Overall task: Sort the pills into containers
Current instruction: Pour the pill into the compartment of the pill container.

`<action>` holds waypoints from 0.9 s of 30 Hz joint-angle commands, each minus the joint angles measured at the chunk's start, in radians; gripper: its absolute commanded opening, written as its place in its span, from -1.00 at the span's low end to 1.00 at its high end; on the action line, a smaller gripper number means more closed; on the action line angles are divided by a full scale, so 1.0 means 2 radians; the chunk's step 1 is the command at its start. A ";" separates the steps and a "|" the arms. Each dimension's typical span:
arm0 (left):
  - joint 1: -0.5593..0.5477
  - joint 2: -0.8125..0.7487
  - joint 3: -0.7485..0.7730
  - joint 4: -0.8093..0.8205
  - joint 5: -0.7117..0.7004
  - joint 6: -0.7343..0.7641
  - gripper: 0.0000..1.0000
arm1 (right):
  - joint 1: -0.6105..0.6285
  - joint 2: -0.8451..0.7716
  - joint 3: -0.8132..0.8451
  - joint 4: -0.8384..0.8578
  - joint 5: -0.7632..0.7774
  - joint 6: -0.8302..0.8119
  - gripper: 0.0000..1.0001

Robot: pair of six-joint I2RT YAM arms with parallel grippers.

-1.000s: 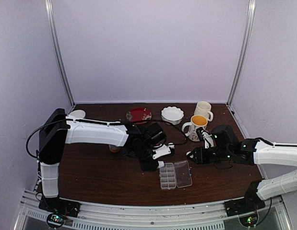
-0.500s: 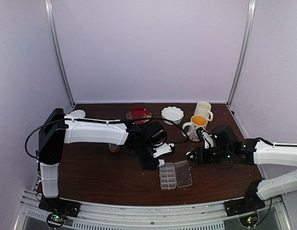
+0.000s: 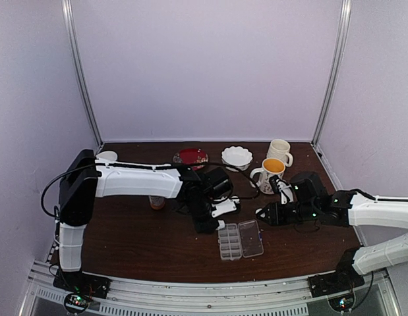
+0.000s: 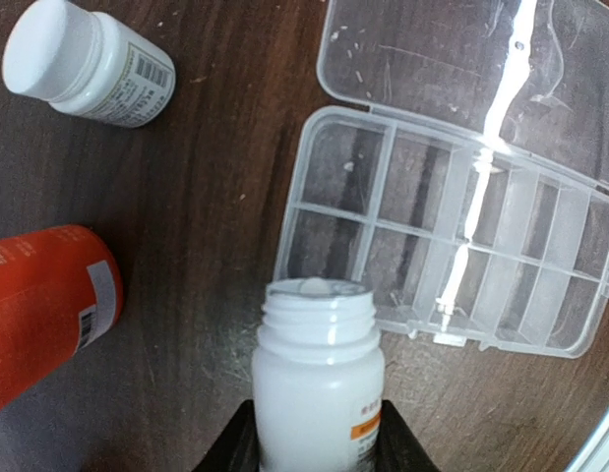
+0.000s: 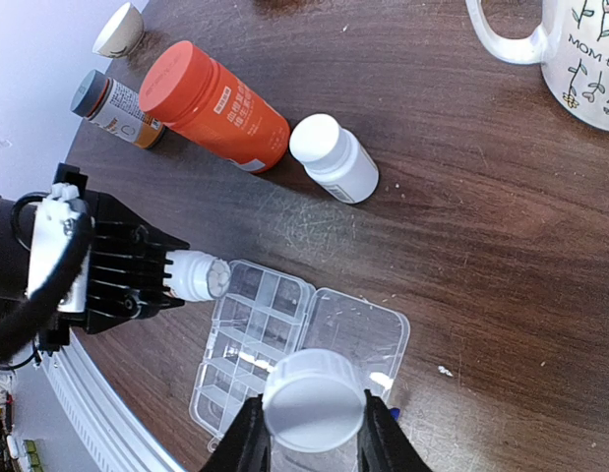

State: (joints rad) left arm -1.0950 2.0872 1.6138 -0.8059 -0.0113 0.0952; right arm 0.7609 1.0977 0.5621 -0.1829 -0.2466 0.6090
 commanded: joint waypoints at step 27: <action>-0.007 0.033 0.056 -0.061 -0.013 0.000 -0.81 | -0.005 -0.012 -0.007 0.010 -0.001 0.004 -0.76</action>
State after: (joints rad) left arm -1.1019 2.1506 1.6981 -0.8986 -0.0299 0.0952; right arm 0.7605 1.0973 0.5613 -0.1825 -0.2470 0.6098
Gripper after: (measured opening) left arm 0.325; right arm 0.278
